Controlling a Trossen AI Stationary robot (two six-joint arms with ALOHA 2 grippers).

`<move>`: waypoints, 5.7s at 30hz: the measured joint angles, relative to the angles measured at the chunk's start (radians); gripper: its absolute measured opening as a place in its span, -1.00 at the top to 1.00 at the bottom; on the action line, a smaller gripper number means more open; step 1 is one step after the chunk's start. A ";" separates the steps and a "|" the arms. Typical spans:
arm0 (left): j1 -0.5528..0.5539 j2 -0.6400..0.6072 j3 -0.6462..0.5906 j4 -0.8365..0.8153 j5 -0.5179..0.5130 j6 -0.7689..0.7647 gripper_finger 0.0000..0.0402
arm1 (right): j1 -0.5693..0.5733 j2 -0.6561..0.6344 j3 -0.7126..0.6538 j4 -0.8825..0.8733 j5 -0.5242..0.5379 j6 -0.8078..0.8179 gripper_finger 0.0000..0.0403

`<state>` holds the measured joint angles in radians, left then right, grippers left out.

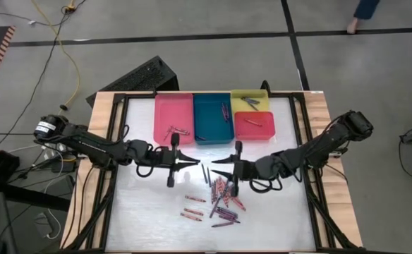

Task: Sort crayons
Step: Put the blue crayon into the yellow bin

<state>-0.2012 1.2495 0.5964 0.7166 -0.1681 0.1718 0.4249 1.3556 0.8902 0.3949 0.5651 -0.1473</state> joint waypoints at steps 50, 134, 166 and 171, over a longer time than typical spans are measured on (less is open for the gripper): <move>0.004 0.054 0.001 0.121 -0.101 0.041 0.94 | -0.120 0.091 0.001 0.328 -0.200 -0.063 -0.15; 0.005 0.061 0.002 -0.234 -0.377 -0.307 0.27 | -0.809 -0.043 0.023 -0.558 -0.062 0.381 0.98; 0.004 0.062 0.002 -0.268 -0.350 -0.342 0.27 | -1.161 0.236 0.023 -0.598 -0.279 0.348 0.68; 0.003 0.061 0.002 -0.299 -0.229 -0.275 0.27 | -1.152 0.220 0.023 -0.601 -0.286 0.315 0.45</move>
<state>-0.1987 1.3109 0.5980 0.4175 -0.3976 -0.1030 -0.7269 1.5759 0.9134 -0.2057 0.2788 0.1673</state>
